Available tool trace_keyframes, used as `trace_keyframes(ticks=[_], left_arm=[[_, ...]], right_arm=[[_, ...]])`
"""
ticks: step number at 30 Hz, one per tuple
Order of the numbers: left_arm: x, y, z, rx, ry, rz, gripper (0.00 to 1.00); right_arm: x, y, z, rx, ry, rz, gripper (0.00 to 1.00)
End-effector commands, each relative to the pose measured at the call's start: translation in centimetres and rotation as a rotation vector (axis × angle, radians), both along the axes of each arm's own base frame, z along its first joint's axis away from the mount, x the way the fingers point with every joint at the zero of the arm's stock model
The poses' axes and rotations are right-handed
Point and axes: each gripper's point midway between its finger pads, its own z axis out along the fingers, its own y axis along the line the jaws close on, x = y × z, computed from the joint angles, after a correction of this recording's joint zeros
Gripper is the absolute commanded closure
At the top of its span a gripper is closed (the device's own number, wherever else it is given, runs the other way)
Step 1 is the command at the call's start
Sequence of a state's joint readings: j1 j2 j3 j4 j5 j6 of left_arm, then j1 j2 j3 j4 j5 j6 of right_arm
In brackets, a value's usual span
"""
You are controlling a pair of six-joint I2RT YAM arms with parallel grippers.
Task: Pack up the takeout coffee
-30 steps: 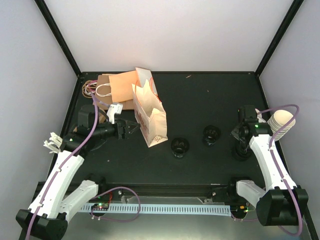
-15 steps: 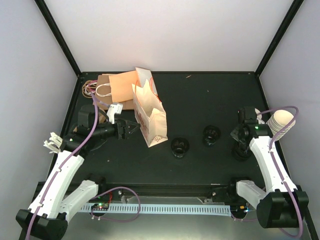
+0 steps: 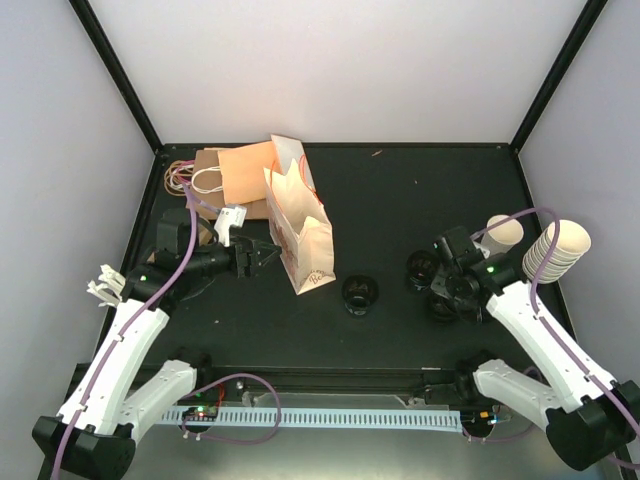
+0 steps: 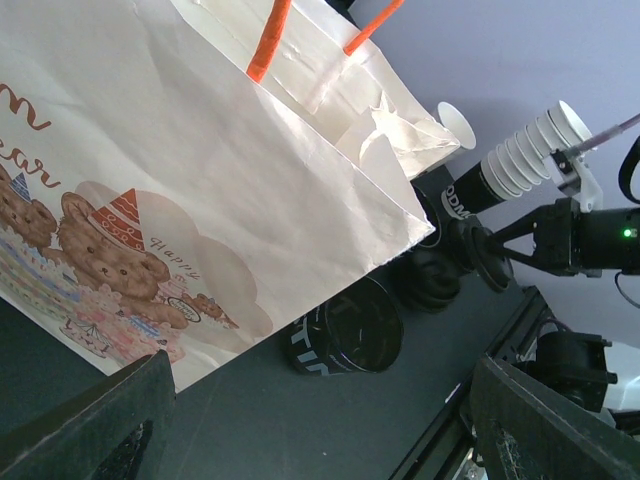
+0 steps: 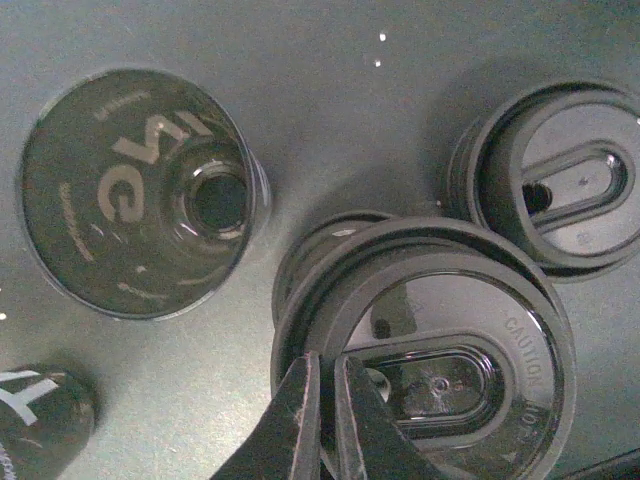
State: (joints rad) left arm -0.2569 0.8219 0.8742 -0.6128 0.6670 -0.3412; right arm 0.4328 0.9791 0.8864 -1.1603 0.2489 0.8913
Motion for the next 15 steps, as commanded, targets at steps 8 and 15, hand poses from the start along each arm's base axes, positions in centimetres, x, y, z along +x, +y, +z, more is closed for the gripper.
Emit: trace_keyframes(ticks=[8,15], left_arm=[[-0.3,-0.1,1.0,-0.016,-0.026,-0.009,0.16],[-0.4,-0.1,1.0,-0.013,-0.025,-0.011,0.16]], right_arm=[[-0.9,0.8,-0.1,0.039,-0.031,0.016,0.99],[3.2,4.3,3.0,0.068,-0.108,0.216,0.99]])
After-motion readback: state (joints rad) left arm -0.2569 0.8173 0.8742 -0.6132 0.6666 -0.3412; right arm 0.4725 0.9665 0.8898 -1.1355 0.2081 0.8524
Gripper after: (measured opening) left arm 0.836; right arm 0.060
